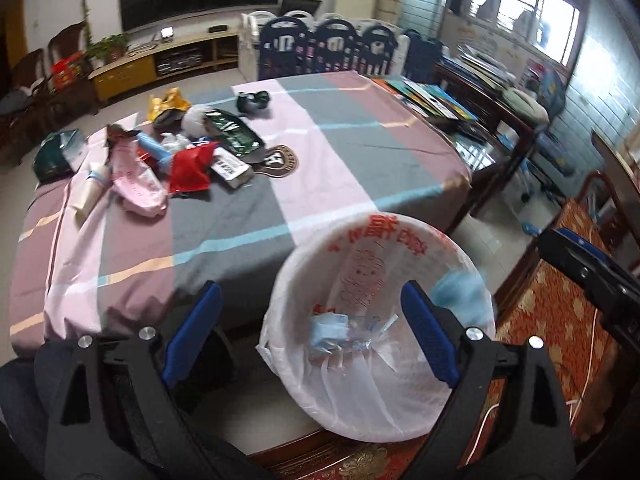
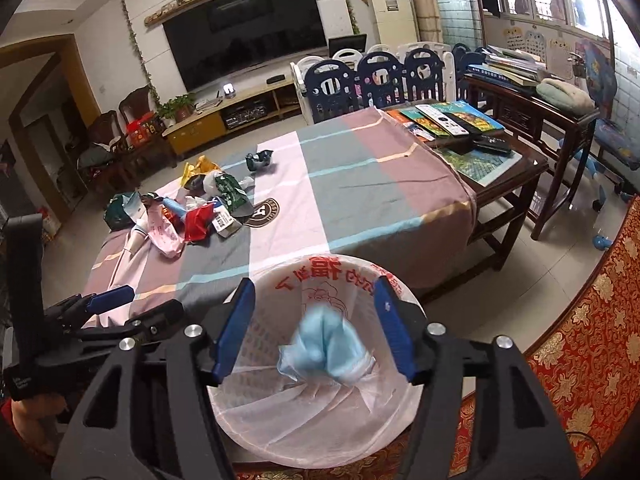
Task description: Collect trash
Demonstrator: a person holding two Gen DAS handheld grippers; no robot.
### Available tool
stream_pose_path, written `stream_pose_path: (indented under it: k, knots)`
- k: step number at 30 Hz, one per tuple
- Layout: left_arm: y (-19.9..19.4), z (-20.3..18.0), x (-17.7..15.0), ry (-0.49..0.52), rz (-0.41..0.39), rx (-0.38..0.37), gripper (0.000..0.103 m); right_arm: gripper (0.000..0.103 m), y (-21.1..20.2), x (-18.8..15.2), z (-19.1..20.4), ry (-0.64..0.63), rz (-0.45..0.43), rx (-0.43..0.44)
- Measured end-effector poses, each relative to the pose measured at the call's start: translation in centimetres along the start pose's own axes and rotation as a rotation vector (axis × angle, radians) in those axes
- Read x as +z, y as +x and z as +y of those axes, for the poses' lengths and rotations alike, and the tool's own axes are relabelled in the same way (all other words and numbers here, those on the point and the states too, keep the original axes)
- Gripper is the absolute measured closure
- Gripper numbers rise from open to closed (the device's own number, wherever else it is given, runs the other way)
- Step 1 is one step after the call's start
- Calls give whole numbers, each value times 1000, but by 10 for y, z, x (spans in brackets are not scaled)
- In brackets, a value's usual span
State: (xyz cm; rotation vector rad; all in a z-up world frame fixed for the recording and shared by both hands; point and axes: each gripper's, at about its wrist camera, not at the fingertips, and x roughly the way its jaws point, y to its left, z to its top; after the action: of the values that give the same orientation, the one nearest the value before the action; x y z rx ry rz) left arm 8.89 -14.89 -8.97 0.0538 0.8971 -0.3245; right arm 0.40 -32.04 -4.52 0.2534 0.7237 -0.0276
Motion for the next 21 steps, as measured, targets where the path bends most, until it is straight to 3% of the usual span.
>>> stream_pose_path:
  k: [6,10,21]
  knots:
    - [-10,22,-3,-90,-18,39,12,39,-2,5,8,-7,1,6]
    - [-27,42,-4,-165,-78,90,12,39,-1,5,19,-38,8,17]
    - [-62,106,-13,-404,-191,127,12,39,4,13,72,-133,20,51]
